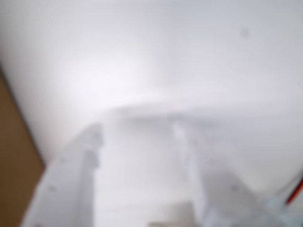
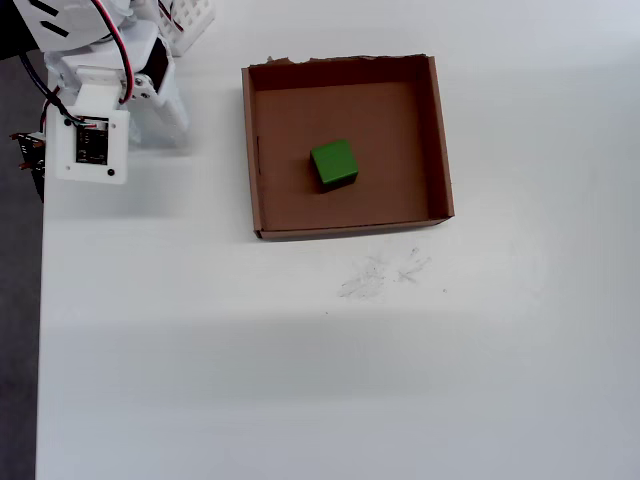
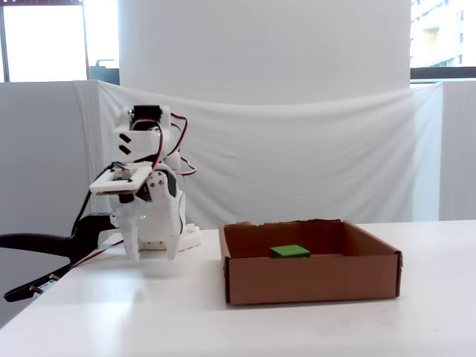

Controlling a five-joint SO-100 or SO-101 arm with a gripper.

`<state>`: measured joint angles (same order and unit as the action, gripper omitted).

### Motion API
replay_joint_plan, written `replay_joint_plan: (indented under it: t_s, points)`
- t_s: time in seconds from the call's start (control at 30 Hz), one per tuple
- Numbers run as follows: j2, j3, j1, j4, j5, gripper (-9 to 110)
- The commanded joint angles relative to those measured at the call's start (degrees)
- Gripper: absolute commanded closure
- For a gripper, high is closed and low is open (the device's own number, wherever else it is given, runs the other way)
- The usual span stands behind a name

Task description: Grasp a green cube and put it in a box.

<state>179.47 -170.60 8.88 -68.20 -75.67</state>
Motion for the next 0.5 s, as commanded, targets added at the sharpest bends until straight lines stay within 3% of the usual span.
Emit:
replay_joint_plan:
  t_s: [0.0,0.47]
  points:
    - [1.4,0.4,-0.8,-1.2,-1.0,81]
    - [2.8,0.4,-0.4,-3.0,1.7,83]
